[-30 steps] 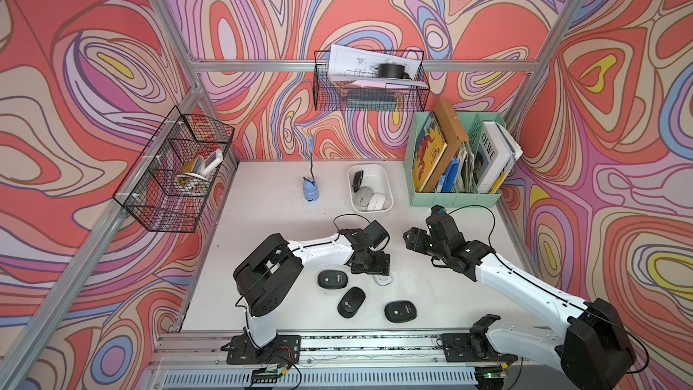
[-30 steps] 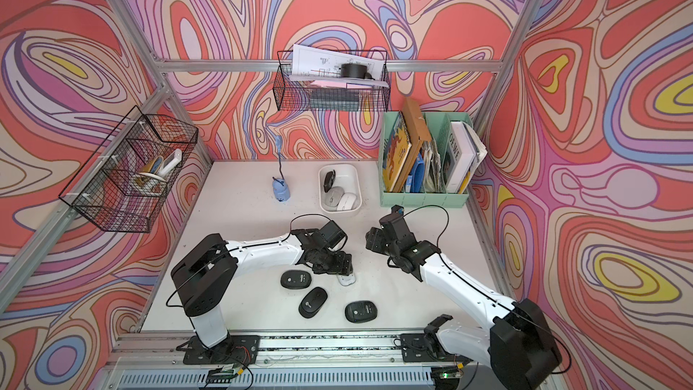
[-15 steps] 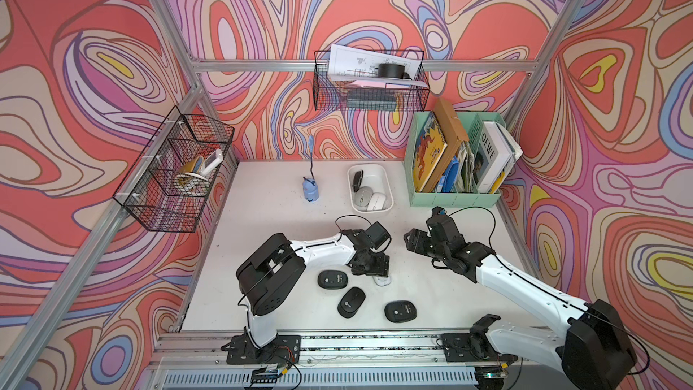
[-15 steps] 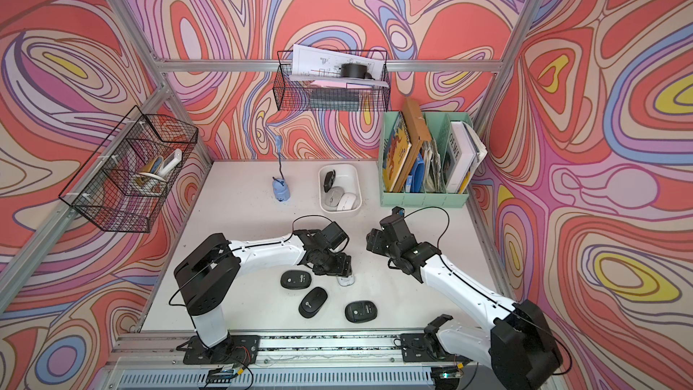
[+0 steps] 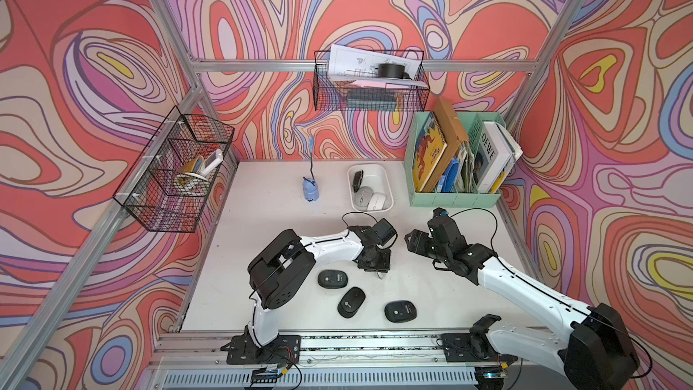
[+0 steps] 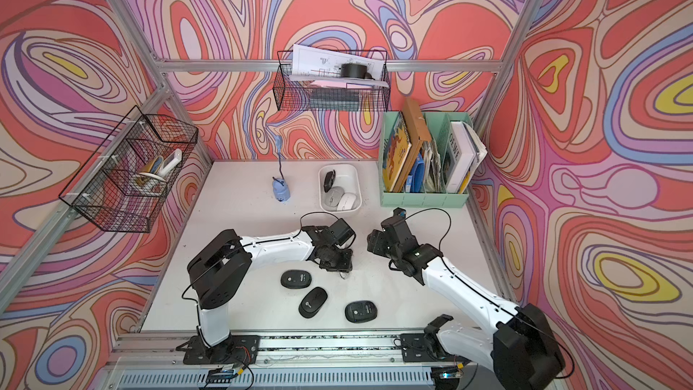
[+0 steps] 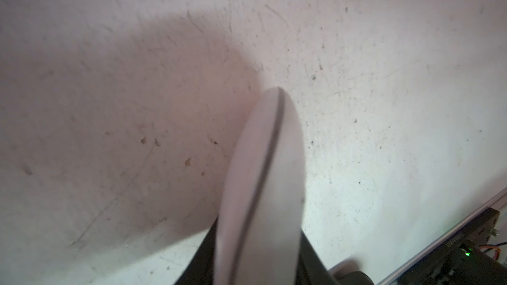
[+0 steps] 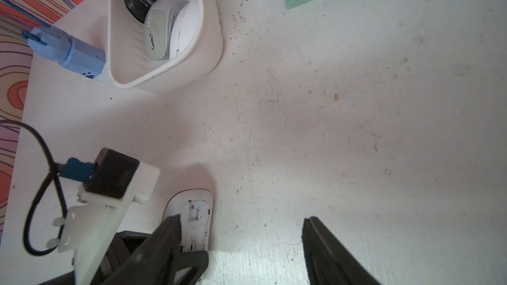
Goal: Put the mouse in the storage box
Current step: Pick up the mouse from the center of the board, then place the mouse in the storage box.
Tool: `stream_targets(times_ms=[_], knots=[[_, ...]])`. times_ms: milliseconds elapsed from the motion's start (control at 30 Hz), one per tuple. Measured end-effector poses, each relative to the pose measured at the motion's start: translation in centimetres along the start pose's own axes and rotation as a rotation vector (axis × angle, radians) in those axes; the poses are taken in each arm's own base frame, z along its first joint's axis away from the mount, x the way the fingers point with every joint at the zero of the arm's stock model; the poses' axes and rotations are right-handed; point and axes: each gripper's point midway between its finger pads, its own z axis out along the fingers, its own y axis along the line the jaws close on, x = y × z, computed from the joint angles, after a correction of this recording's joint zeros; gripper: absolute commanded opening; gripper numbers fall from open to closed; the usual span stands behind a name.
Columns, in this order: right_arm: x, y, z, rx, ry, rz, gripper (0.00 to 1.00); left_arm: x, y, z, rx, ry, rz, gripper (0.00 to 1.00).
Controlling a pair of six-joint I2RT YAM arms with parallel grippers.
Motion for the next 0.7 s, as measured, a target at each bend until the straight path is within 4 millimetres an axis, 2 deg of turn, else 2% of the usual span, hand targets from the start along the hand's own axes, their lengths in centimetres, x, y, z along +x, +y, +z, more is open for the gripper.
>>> stream_targets(times_ms=[167, 267, 367, 467, 533, 633, 700], knots=[[-0.1, 0.0, -0.1, 0.002, -0.008, 0.0, 0.72, -0.7, 1.0, -0.7, -0.069, -0.039, 0.026, 0.13], [-0.3, -0.1, -0.3, 0.004, -0.018, 0.001, 0.71, -2.2, 1.4, -2.3, -0.143, -0.083, 0.069, 0.13], [-0.4, -0.3, -0.5, 0.011, -0.025, 0.001, 0.71, -6.1, 0.1, -5.8, -0.195, -0.194, 0.133, 0.13], [-0.4, -0.4, -0.6, 0.019, -0.028, 0.001, 0.71, -10.9, -1.4, -10.4, -0.22, -0.338, 0.175, 0.12], [-0.5, -0.5, -0.6, 0.024, -0.03, 0.001, 0.72, -14.1, -1.5, -13.1, -0.255, -0.422, 0.189, 0.09], [-0.4, -0.7, -0.7, 0.027, -0.033, 0.001, 0.71, -18.1, -0.6, -14.7, -0.335, -0.498, 0.21, 0.09], [-0.5, -0.7, -0.7, 0.027, -0.036, 0.002, 0.71, -19.8, 0.3, -14.3, -0.391, -0.512, 0.23, 0.1]])
